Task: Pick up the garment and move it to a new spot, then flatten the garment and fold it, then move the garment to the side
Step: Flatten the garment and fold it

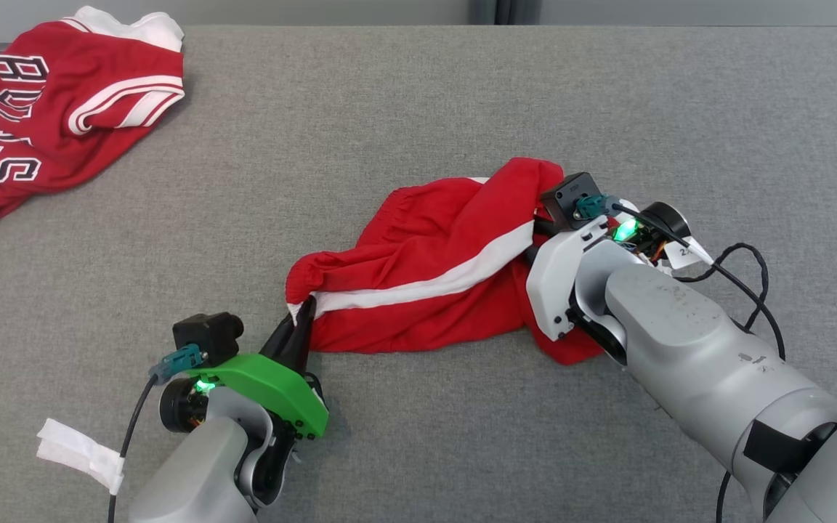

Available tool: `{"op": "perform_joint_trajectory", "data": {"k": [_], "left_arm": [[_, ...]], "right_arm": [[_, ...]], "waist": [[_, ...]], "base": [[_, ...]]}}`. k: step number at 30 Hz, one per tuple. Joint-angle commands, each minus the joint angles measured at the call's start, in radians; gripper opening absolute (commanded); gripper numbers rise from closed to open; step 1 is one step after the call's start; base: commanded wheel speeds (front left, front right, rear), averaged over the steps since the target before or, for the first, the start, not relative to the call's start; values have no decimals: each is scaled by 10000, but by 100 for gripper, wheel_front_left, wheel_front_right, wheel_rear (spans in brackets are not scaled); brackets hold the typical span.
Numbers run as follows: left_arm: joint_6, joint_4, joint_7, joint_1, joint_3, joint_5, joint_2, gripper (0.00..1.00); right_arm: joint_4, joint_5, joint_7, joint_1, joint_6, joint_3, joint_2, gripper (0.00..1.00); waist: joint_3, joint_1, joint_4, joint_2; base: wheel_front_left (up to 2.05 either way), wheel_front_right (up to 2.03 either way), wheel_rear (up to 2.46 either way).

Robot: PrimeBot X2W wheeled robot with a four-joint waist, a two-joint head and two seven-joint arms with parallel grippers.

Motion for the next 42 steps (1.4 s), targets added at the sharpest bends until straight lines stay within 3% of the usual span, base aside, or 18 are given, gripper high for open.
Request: {"op": "perform_joint_trajectory", "data": {"k": [1,4,11,20,31,37,42], "left_arm": [[-32,7,-7,-114,-15,-48,11,0],[-32,10,-7,-100,28,-68,24,0],[-32,-150,-7,97,404,97,177,0],[-32,-926,-7,356,1252,756,371,0],[-32,-3330,-7,946,2728,2329,270,0],[-32,-5179,-7,1173,3163,3201,256,0],[66,-6537,192,1052,3197,3491,664,0]], "right_arm": [[51,98,-33,-138,-15,78,-59,29],[105,248,-286,-233,-15,186,-64,0],[-31,376,-850,-430,-15,434,-222,0],[-1058,663,-1188,-165,-15,119,-932,0],[-4613,266,-1207,1165,-15,-1903,-2773,0],[-6672,-273,-1204,2121,-15,-3235,-3448,0],[-8618,-202,-783,2869,-15,-4481,-3611,0]], "waist": [[9,0,21,0],[4,0,2,0],[-156,0,-252,0],[-562,0,-770,0],[-1315,0,-1408,0],[-1963,0,-1772,0],[-2481,0,-2075,0]], "base": [[0,0,0],[0,0,0],[0,0,0],[0,0,0],[0,0,0],[0,0,0],[0,0,0]]}}
